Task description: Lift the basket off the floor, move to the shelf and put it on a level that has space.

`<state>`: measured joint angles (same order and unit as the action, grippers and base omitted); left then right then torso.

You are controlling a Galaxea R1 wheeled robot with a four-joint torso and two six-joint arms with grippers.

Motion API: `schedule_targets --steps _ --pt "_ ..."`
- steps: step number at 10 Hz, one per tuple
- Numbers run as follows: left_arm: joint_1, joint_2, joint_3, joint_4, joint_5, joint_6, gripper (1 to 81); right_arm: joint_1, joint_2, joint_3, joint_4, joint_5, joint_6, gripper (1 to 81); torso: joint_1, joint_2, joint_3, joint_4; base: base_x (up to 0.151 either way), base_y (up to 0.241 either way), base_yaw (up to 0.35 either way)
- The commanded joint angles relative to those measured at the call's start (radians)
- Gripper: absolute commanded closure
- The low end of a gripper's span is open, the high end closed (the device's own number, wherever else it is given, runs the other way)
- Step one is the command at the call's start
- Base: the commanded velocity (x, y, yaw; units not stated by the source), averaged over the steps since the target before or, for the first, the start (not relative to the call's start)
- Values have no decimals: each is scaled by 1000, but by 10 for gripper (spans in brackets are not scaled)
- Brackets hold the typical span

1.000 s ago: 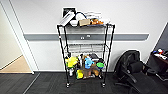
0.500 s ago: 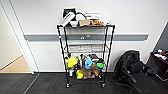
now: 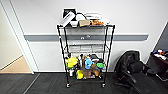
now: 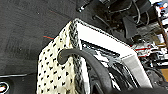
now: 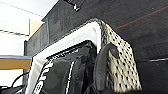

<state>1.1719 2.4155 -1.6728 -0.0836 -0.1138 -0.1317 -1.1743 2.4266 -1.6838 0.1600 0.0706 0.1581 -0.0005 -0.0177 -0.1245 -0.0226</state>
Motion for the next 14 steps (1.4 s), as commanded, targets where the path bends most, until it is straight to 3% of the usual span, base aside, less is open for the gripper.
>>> schedule_targets --steps 1,14 --pt "-90 -32 39 22 16 6 811 89 -27 53 -13 -31 6 811 1 0 0 0 0 0 0" --pt "-67 -30 41 21 14 6 811 93 -24 59 -17 -31 5 811 1 -2 1 0 113 0 0"
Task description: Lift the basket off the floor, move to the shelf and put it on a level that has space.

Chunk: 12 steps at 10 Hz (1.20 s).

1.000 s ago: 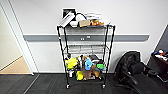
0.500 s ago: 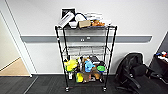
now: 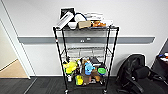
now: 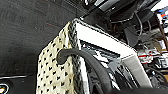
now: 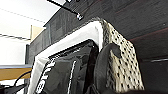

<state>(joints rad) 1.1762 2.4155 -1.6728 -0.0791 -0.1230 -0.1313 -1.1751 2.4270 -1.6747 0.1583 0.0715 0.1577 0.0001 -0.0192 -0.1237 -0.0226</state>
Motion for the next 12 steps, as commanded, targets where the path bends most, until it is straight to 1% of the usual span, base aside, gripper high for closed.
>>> schedule_targets --steps 1,4,12 --pt "-66 -32 45 16 23 5 811 91 -23 56 -23 -32 6 811 0 0 0 0 127 0 0" --pt "-62 -32 68 16 5 5 811 79 -21 50 -23 -32 6 811 0 0 0 0 127 0 0" --pt "-62 -25 68 19 5 5 811 68 -24 41 -23 -32 8 811 0 0 0 0 127 0 0"
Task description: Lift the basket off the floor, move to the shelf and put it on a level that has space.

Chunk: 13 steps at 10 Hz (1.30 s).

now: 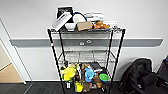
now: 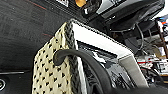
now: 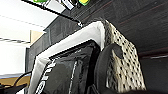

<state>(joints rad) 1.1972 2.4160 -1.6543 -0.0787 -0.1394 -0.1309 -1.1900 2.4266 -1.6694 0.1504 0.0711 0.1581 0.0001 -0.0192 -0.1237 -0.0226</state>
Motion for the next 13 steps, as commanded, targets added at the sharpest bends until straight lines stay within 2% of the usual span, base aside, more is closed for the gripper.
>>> schedule_targets --steps 1,8,9,11,12,13 --pt "-83 -26 48 17 21 5 811 83 -22 36 -14 -31 6 811 0 0 0 0 127 0 0" --pt "-83 -26 47 17 21 5 811 88 -21 42 -14 -31 6 811 0 0 0 0 127 0 0" --pt "-83 -26 47 17 21 5 811 88 -19 43 -14 -31 6 811 0 0 99 0 126 0 0" --pt "-83 -26 50 19 21 5 811 89 -19 44 -14 -31 6 811 0 0 113 0 127 0 0" --pt "-83 -27 51 19 21 5 811 88 -19 44 -14 -31 6 811 0 0 140 0 127 0 0" --pt "-83 -27 51 19 21 5 811 89 -19 44 -14 -31 6 811 0 0 73 0 126 0 0"
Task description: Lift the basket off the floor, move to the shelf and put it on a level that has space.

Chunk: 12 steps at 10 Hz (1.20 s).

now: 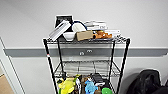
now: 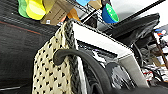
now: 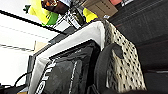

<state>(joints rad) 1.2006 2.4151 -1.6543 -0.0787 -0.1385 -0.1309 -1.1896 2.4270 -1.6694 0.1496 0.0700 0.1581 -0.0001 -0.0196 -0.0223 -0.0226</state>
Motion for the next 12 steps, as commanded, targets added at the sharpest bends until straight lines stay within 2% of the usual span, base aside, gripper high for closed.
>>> schedule_targets --steps 1,3,12 --pt "-86 -26 51 19 20 5 811 89 -20 44 -13 -30 6 811 0 0 -1 0 126 0 0" --pt "-86 -26 48 19 20 5 811 90 -17 44 -15 -30 5 811 0 -1 16 0 125 0 0" --pt "-86 -28 50 19 20 7 811 92 -13 37 -15 -30 5 811 0 -1 12 0 121 0 0"
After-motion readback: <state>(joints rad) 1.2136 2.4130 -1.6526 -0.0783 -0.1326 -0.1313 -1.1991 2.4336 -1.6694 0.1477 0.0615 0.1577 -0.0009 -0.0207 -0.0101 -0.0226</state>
